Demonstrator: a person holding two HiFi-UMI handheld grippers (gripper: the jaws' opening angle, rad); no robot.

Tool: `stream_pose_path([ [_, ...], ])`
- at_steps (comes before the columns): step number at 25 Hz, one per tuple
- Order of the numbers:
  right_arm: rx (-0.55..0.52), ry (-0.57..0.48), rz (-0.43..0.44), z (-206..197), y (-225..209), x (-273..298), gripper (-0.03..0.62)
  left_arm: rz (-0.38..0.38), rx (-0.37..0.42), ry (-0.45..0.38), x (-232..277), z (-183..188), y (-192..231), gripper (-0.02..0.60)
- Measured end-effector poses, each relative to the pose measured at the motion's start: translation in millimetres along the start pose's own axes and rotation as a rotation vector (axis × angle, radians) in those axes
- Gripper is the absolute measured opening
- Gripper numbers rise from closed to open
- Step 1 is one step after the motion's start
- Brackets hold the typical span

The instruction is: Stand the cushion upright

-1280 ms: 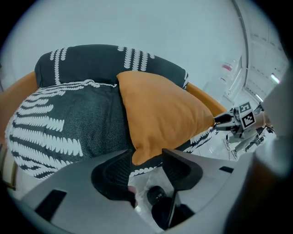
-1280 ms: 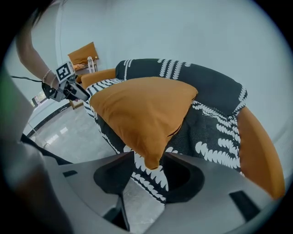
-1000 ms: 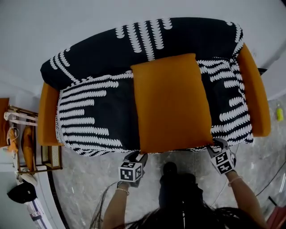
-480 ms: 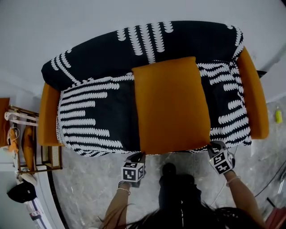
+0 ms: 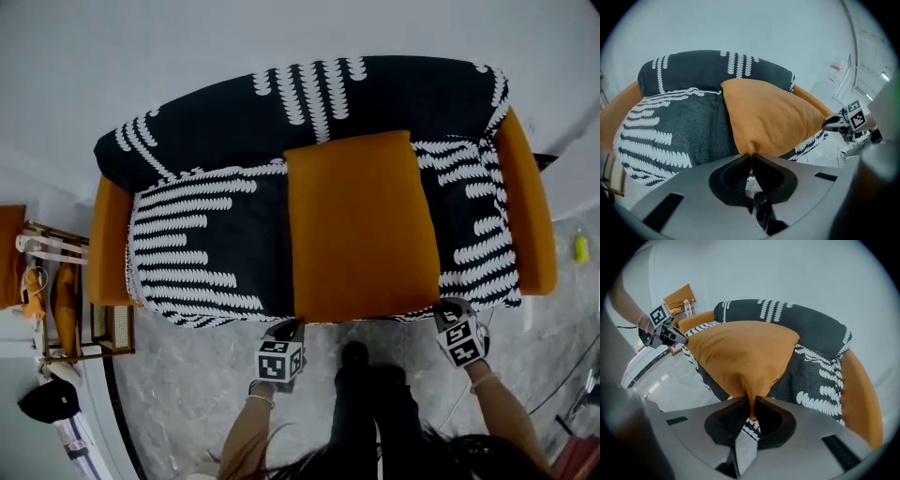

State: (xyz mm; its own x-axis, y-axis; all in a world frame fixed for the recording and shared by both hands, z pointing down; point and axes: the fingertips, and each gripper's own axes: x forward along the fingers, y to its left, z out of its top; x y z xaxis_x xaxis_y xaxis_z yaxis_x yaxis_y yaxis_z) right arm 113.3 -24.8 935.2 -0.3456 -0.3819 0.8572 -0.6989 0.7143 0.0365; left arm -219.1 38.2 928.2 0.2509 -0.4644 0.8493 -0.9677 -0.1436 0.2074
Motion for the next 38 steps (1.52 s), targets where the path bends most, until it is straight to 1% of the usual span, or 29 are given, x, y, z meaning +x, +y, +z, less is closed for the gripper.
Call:
stream_pose_path([
  [4,0.019,-0.009,-0.010,10.8,-1.6,-14.5,0.044,0.008,-0.012,-0.021,-15.8,14.0,-2.6,0.035],
  [10,0.070,-0.021,-0.021,23.5,-0.7,-30.6,0.044,0.028,-0.074,-0.072,-38.6,31.6,-3.2,0.034],
  [16,0.080,-0.020,-0.026,34.7,0.9,-52.4,0.044,0.041,-0.109,-0.091,-61.5,46.0,-7.6,0.034],
  [21,0.132,-0.017,-0.035,41.4,4.3,-70.0,0.044,0.041,-0.141,-0.114,-84.5,55.4,-13.6,0.034],
  [26,0.151,-0.024,-0.057,50.7,4.5,-88.0,0.043,0.035,-0.150,-0.132,-104.0,65.5,-19.1,0.034],
  [38,0.202,-0.060,-0.092,85.9,1.9,-146.6,0.041,0.041,-0.183,-0.195,-163.1,102.4,-34.2,0.034],
])
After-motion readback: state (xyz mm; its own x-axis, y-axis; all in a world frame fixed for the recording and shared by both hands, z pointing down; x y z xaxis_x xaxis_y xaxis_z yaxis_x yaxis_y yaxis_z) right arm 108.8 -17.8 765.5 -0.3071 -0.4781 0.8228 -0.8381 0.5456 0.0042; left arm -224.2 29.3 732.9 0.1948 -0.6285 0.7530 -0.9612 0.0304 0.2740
